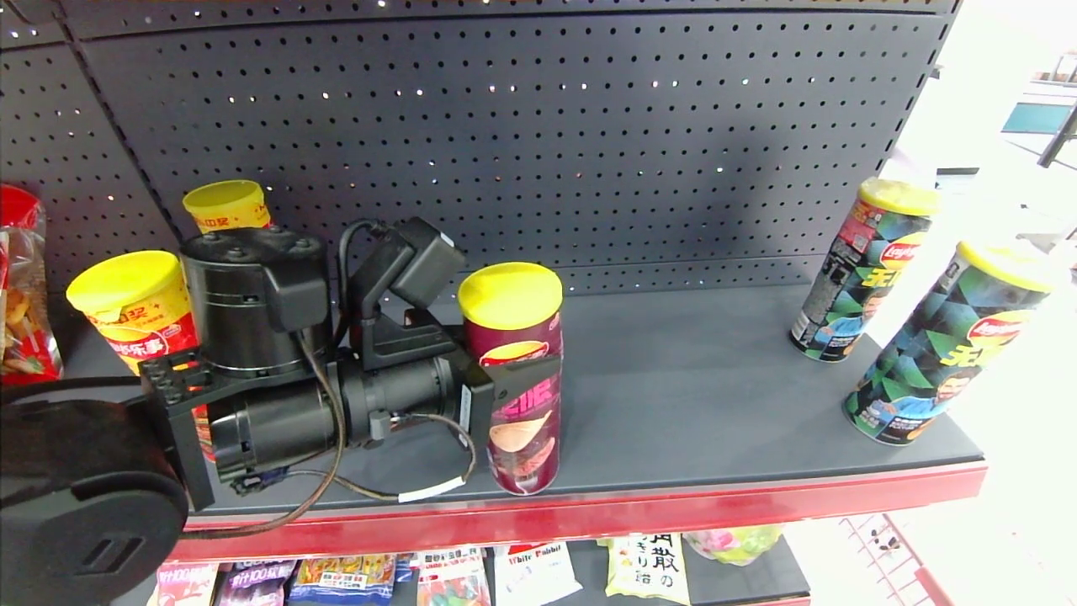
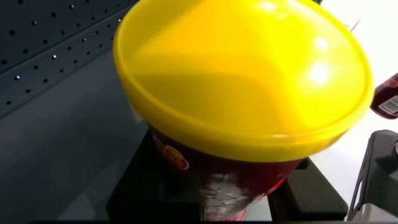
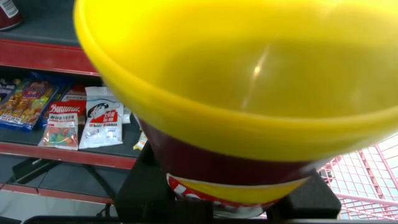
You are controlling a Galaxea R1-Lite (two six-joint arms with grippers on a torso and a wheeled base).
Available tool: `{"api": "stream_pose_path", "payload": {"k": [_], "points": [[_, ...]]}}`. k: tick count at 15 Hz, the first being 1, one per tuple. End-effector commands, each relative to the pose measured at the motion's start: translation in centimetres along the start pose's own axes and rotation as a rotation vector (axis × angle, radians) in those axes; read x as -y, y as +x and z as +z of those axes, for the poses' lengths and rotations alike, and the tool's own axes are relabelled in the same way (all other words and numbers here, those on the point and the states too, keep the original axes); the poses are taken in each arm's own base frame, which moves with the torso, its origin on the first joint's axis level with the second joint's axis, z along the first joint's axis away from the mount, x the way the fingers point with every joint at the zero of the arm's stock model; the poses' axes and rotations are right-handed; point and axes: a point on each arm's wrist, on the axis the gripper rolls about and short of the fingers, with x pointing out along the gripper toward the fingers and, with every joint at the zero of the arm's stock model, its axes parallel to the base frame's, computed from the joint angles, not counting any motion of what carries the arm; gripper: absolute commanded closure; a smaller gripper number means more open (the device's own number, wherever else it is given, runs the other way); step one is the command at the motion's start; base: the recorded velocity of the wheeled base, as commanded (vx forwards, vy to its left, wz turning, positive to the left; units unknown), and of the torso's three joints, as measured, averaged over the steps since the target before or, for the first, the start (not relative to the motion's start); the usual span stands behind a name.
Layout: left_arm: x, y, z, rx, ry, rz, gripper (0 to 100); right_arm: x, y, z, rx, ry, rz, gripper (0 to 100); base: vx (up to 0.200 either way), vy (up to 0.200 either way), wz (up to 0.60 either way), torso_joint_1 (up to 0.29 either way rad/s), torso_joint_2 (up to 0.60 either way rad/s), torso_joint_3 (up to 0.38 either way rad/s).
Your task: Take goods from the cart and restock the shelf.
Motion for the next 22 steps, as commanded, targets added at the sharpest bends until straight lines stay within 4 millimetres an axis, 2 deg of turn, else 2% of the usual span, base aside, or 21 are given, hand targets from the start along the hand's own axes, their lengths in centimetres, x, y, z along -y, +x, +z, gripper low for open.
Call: {"api": "stream_pose_path", "payload": {"k": [1,5,6,13,17,22], "points": [[0.0,0.0,-0.2,-0.006,0.001,-0.002,100,0.0,0.0,0.0,-0.002,-0.001,0.0,100,0.0,0.0,0.0,0.0,0.0,0.0],[0.4,-0.1,-0.6,-0.021,0.004,-0.012,100,0.0,0.0,-0.1,-0.005,-0.002,-0.001,100,0.0,0.0,0.0,0.0,0.0,0.0],[0.5,-0.1,-0.6,-0.022,0.005,-0.016,0,0.0,0.0,-0.1,-0.005,-0.002,-0.001,100,0.0,0.0,0.0,0.0,0.0,0.0],[0.1,-0.3,-0.3,-0.003,0.006,0.116,0,0.0,0.0,0.0,-0.004,-0.001,0.0,100,0.0,0.0,0.0,0.0,0.0,0.0],[0.4,-1.7,1.0,0.048,0.019,0.119,0,0.0,0.1,0.1,-0.011,-0.003,0.004,100,0.0,0.0,0.0,0.0,0.0,0.0],[1.0,-3.5,1.7,0.06,0.022,0.114,0,0.0,0.3,0.1,-0.023,-0.005,0.01,100,0.0,0.0,0.0,0.0,0.0,0.0]]}}
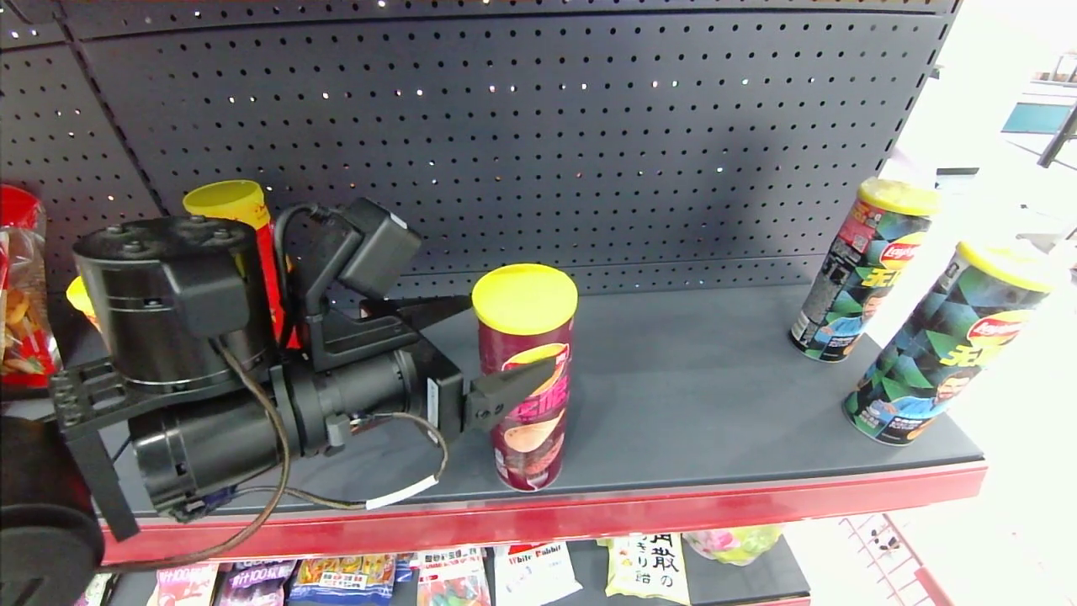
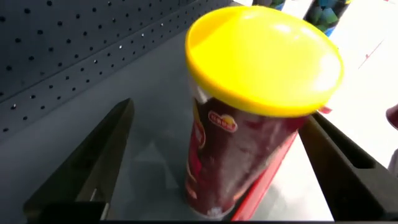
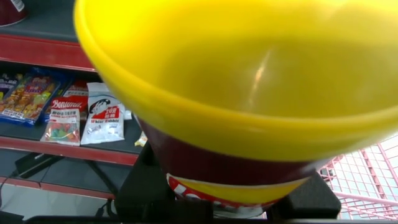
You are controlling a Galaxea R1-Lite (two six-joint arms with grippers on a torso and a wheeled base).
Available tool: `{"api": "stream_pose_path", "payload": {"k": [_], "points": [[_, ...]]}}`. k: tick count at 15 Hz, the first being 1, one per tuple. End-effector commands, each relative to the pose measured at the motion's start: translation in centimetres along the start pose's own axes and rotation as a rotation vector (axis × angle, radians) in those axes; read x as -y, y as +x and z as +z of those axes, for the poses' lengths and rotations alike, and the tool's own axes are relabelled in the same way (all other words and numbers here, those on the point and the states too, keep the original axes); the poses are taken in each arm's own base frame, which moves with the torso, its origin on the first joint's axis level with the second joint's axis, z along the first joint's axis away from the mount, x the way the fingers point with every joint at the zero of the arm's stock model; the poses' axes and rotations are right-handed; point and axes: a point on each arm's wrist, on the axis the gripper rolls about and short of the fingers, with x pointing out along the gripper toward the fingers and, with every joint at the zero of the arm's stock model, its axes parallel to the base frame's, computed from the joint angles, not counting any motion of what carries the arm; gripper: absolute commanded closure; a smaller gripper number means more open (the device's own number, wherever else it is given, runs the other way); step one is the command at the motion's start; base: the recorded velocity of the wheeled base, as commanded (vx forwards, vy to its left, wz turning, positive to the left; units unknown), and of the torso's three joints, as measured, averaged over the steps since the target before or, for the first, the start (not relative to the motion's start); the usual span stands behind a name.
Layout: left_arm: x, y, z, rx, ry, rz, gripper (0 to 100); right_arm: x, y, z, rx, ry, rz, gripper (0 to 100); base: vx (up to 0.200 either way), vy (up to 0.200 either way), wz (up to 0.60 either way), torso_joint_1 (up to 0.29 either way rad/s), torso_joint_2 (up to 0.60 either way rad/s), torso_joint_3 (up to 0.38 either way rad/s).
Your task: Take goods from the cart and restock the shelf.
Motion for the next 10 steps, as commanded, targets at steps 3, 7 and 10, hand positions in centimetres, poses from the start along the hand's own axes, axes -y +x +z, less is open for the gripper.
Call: {"api": "stream_pose_path", "payload": {"k": [3,7,10], "points": [[0.4,-2.2,1.2,0.01,0.002,-0.003,0,0.0,0.1,0.0,-0.009,-0.002,0.001,100,0.0,0.0,0.0,0.0,0.0,0.0],[0.9,-4.6,1.7,-0.009,-0.001,-0.006,0,0.0,0.2,0.2,-0.013,-0.003,0.012,100,0.0,0.0,0.0,0.0,0.0,0.0],[1.7,-9.6,0.8,-0.076,-0.012,0.006,0,-0.4,1.7,5.5,-0.064,-0.007,0.193,100,0.0,0.0,0.0,0.0,0.0,0.0]]}}
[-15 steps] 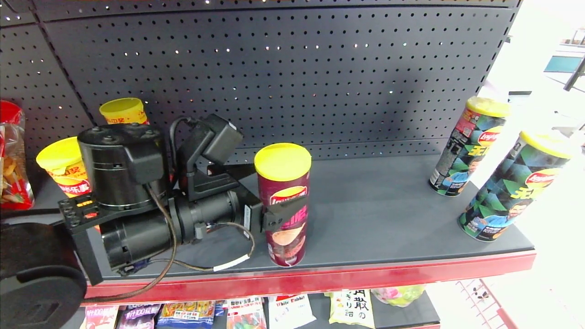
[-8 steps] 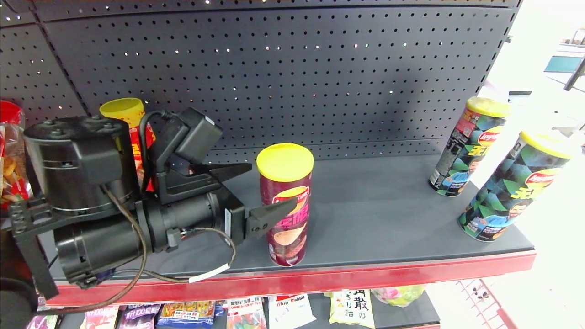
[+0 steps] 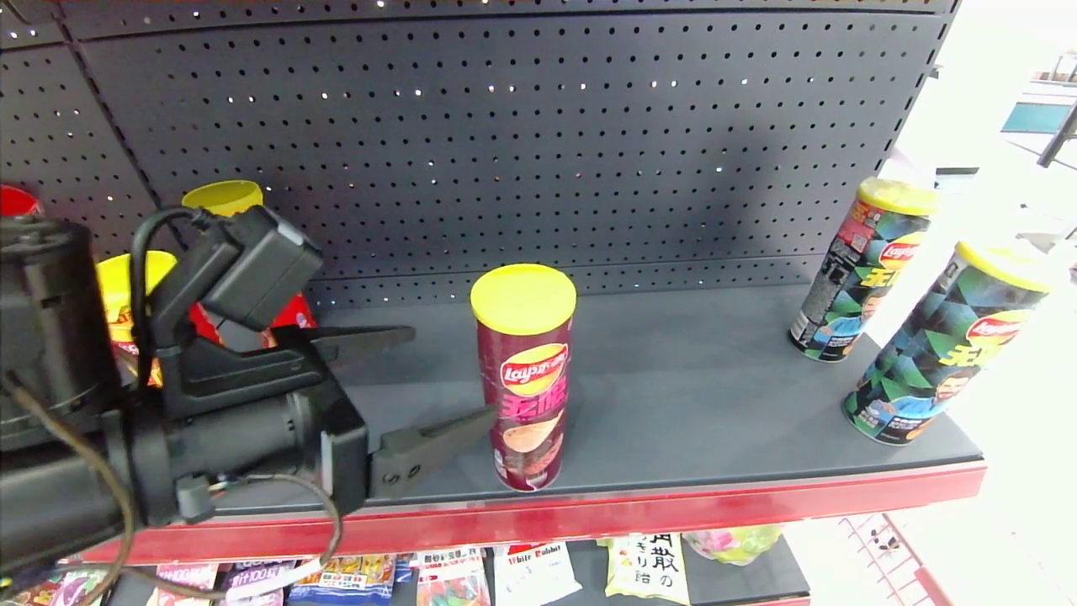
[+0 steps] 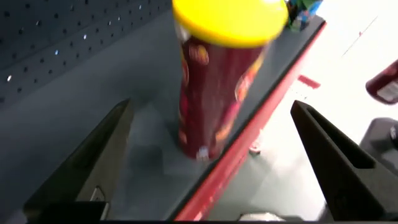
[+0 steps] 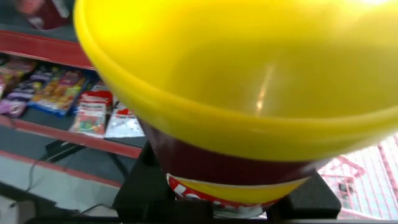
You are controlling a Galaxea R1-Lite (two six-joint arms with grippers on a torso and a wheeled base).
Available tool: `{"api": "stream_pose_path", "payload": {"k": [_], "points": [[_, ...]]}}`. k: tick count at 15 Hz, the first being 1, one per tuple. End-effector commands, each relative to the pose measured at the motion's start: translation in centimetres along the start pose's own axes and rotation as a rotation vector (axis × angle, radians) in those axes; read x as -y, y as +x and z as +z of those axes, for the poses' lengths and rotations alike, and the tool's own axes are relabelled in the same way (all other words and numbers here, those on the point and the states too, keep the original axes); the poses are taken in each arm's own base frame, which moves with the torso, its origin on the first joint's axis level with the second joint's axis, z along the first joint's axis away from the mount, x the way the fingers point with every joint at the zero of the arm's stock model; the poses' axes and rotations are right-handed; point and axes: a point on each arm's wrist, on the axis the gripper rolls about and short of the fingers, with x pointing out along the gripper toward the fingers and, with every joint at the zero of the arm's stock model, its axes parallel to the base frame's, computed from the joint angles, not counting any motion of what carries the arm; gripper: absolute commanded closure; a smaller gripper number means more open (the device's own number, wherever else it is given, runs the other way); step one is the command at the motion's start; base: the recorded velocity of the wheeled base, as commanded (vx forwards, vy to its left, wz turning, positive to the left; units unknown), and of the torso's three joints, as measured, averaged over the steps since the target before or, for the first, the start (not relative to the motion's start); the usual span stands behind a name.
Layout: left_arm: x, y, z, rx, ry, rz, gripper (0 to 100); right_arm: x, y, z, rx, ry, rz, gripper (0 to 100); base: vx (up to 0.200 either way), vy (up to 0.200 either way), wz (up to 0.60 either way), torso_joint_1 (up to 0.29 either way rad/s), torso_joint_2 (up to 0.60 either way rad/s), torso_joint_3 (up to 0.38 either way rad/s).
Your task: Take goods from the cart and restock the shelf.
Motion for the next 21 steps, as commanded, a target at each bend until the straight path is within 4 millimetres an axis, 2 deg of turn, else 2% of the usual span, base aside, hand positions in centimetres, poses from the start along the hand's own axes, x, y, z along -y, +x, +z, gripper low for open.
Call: {"api": "stream_pose_path", "payload": {"k": [1,2,3,4,5,6,10,12,13,14,16,21], "points": [[0.8,-5.0,-0.7,0.005,0.0,0.012,0,-0.2,2.4,5.8,-0.065,0.0,0.15,100,0.0,0.0,0.0,0.0,0.0,0.0],[0.9,-5.9,-1.1,-0.01,-0.003,0.014,0,-0.2,3.5,7.4,-0.066,0.001,0.188,100,0.0,0.0,0.0,0.0,0.0,0.0],[1.2,-7.3,-1.8,-0.018,-0.004,0.016,0,-0.4,6.1,10.0,-0.046,0.004,0.247,100,0.0,0.0,0.0,0.0,0.0,0.0],[1.3,-7.7,-2.1,-0.015,-0.004,0.016,0,-0.5,7.4,10.8,-0.033,0.004,0.261,100,0.0,0.0,0.0,0.0,0.0,0.0],[1.5,-8.9,-3.1,-0.004,-0.005,0.014,0,-0.7,10.6,12.6,0.007,0.002,0.296,100,0.0,0.0,0.0,0.0,0.0,0.0],[1.7,-9.6,-3.9,0.001,-0.006,0.018,0,-0.8,12.2,13.3,0.008,0.002,0.336,100,0.0,0.0,0.0,0.0,0.0,0.0],[1.9,-11.6,-5.6,-0.012,-0.015,0.109,0,-2.4,16.5,17.1,0.015,-0.008,0.47,100,0.0,0.0,0.0,0.0,0.0,0.0],[1.9,-12.0,-6.2,-0.027,-0.016,0.111,0,-3.5,19.3,17.9,-0.006,-0.015,0.506,100,0.0,0.0,0.0,0.0,0.0,0.0],[1.9,-12.1,-6.2,-0.029,-0.017,0.111,0,-3.6,19.6,17.9,-0.012,-0.017,0.51,100,0.0,0.0,0.0,0.0,0.0,0.0],[1.9,-12.1,-6.2,-0.029,-0.017,0.118,0,-4.6,21.6,18.2,-0.031,-0.02,0.537,100,0.0,0.0,0.0,0.0,0.0,0.0],[1.9,-12.1,-6.1,-0.026,-0.016,0.132,0,-6.1,23.5,18.5,-0.048,-0.024,0.57,100,0.0,0.0,0.0,0.0,0.0,0.0],[1.9,-12.2,-6.1,-0.025,-0.016,0.151,0,-7.8,29.6,18.7,-0.082,-0.034,0.578,100,0.0,0.0,0.0,0.0,0.0,0.0]]}}
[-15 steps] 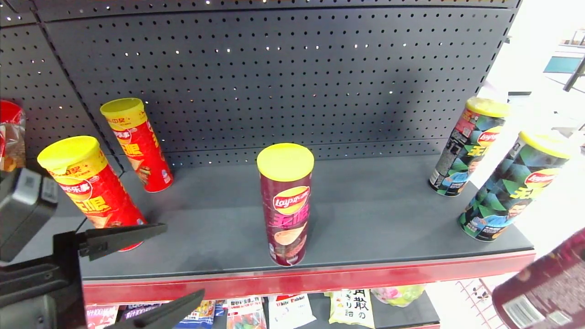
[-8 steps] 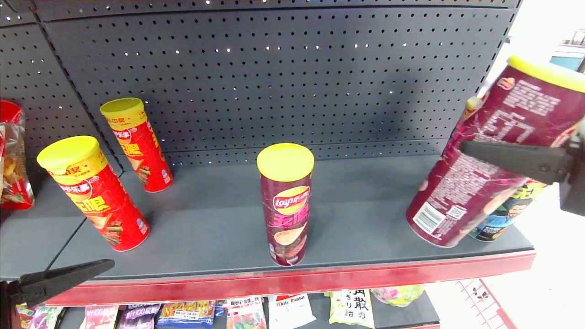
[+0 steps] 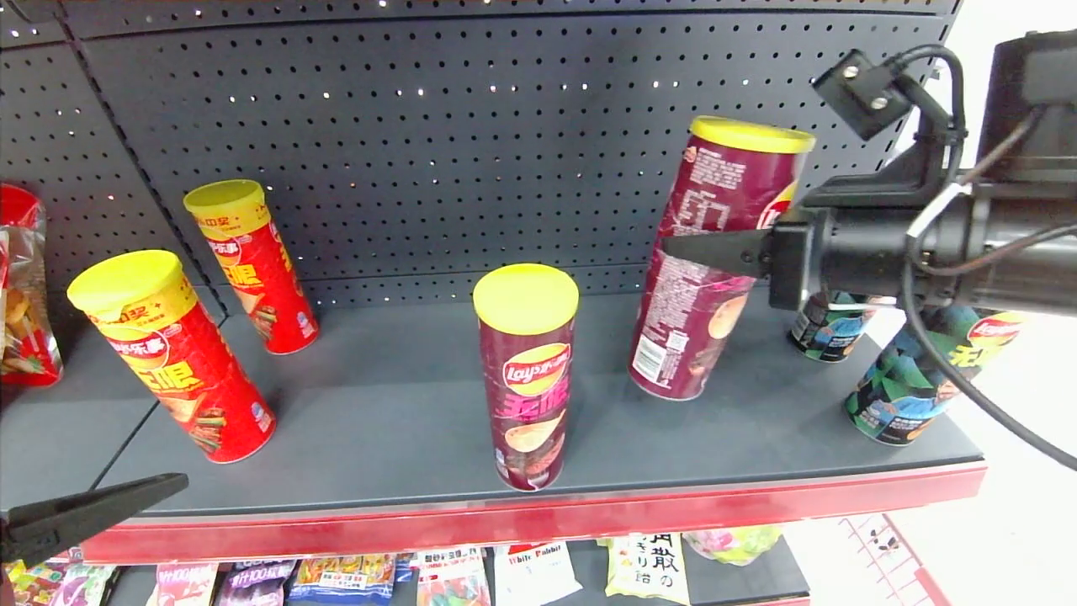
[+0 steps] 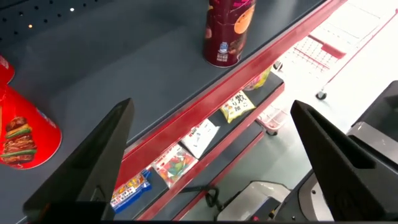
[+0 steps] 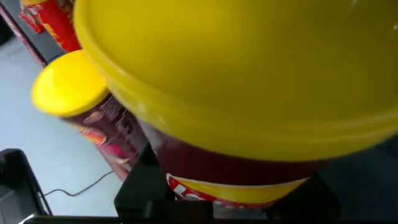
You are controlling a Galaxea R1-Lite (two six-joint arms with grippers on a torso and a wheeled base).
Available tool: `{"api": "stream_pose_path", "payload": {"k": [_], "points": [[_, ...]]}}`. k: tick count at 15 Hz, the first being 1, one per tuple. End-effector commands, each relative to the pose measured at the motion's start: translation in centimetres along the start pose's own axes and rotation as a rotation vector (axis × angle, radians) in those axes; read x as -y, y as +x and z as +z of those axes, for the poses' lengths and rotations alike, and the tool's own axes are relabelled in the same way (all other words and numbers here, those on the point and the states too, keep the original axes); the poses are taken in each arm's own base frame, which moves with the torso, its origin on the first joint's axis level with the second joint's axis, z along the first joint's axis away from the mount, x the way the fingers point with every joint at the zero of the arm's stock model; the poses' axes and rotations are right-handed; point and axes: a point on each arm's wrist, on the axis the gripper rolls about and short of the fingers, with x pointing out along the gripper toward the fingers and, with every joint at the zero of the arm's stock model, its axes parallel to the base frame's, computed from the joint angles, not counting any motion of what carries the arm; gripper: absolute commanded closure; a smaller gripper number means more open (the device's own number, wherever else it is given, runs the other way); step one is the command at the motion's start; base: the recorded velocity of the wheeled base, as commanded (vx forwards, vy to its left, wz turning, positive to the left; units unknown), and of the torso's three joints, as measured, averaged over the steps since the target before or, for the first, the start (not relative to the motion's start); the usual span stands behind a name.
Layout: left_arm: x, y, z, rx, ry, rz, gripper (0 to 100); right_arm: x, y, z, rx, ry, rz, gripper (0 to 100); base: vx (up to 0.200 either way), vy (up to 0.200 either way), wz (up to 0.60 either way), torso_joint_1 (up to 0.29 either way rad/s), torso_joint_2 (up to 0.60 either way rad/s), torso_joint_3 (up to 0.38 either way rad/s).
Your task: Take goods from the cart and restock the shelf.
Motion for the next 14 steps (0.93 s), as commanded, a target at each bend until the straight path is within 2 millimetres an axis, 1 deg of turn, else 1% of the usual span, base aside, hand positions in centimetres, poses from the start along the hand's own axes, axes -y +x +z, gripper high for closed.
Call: {"api": "stream_pose_path", "payload": {"k": [1,3,4,7,10,14], "points": [[0.0,0.1,0.0,-0.003,0.0,0.0,0,1.2,4.4,-0.8,-0.05,-0.002,0.007,100,0.0,0.0,0.0,0.0,0.0,0.0],[0.0,0.1,0.1,-0.001,0.0,0.011,0,1.8,6.3,-0.6,-0.047,-0.025,0.011,100,0.0,0.0,0.0,0.0,0.0,0.0],[0.0,0.1,0.0,-0.003,0.0,0.018,0,1.7,7.2,-0.4,-0.04,-0.029,0.019,100,0.0,0.0,0.0,0.0,0.0,0.0],[-0.1,0.1,0.1,-0.003,0.0,0.023,0,2.1,9.9,-0.8,-0.05,-0.028,0.03,100,0.0,0.0,0.0,0.0,0.0,0.0],[-0.1,0.1,0.0,-0.006,0.0,0.029,0,2.1,11.7,-1.5,-0.064,-0.029,0.048,100,0.0,0.0,0.0,0.0,0.0,0.0],[-0.1,0.2,-0.1,-0.012,0.0,0.029,0,1.9,14.1,-2.1,-0.02,-0.051,0.063,100,0.0,0.0,0.0,0.0,0.0,0.0]]}}
